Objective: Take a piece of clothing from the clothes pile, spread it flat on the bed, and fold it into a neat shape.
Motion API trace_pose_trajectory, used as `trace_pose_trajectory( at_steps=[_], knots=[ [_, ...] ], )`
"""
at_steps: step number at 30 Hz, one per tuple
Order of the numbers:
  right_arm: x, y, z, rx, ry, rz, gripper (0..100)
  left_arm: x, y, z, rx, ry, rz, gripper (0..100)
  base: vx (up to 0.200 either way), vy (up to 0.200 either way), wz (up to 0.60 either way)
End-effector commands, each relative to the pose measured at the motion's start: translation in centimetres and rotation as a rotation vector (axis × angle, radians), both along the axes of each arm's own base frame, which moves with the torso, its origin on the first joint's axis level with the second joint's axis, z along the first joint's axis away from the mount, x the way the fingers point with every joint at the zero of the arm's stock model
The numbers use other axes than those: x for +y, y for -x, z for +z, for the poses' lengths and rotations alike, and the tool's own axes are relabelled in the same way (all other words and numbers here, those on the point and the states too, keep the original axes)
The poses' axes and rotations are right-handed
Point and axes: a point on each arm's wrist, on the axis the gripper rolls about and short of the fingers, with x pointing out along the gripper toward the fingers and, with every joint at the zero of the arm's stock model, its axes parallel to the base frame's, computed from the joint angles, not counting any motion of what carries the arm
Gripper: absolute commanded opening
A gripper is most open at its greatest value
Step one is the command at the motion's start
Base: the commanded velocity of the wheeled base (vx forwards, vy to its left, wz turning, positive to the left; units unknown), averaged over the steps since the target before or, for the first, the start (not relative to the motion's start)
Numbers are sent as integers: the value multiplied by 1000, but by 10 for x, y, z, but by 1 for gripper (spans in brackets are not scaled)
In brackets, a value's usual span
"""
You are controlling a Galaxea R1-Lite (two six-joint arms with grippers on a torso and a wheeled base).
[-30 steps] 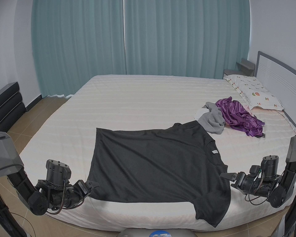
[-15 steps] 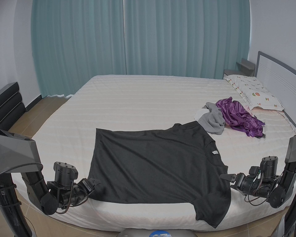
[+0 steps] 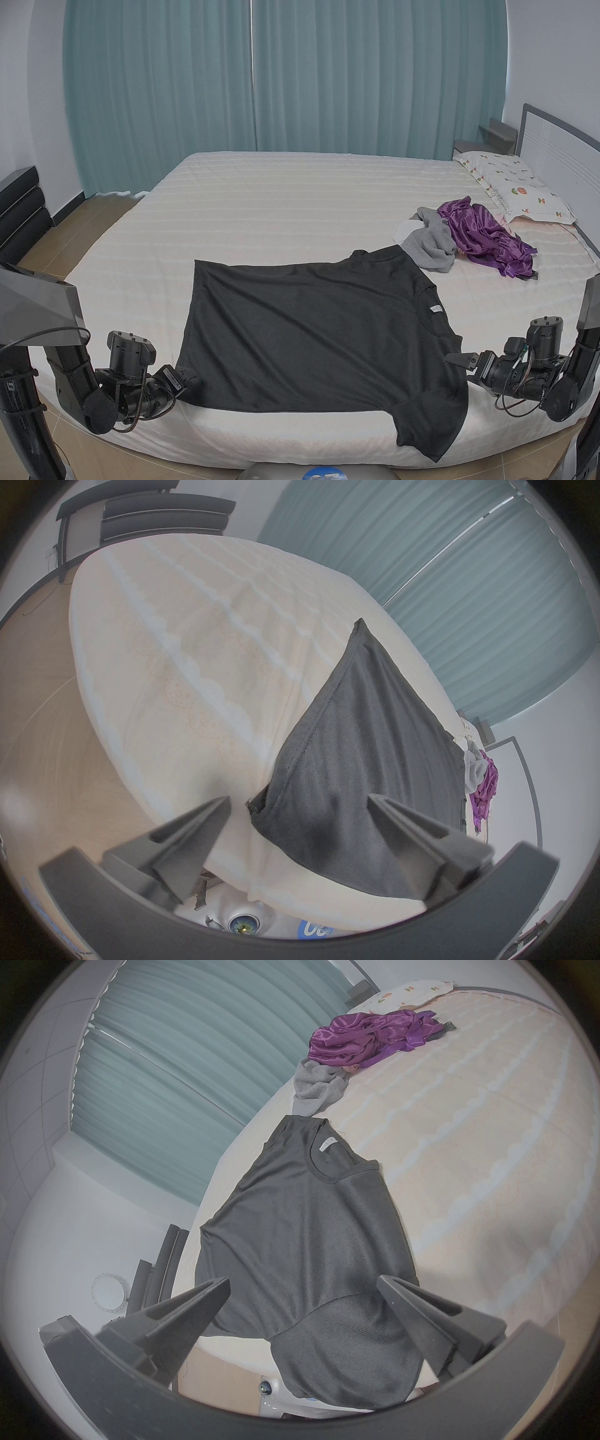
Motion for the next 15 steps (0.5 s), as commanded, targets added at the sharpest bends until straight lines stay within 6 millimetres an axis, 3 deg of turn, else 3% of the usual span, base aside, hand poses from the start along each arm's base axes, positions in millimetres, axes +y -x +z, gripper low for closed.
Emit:
trace_pose_trajectory(
  at_steps=[1, 5, 15],
  knots=[
    [0, 0, -2, 7, 1, 1, 100, 3, -3, -4, 7, 1, 16, 0, 0, 0, 0],
    [0, 0, -2, 10, 1, 1, 100, 4, -3, -5, 15, -1, 20, 0, 0, 0, 0],
    [-5, 0, -2, 5, 21, -21, 100, 17, 21, 9, 29, -106, -56, 0, 0, 0, 0]
  ],
)
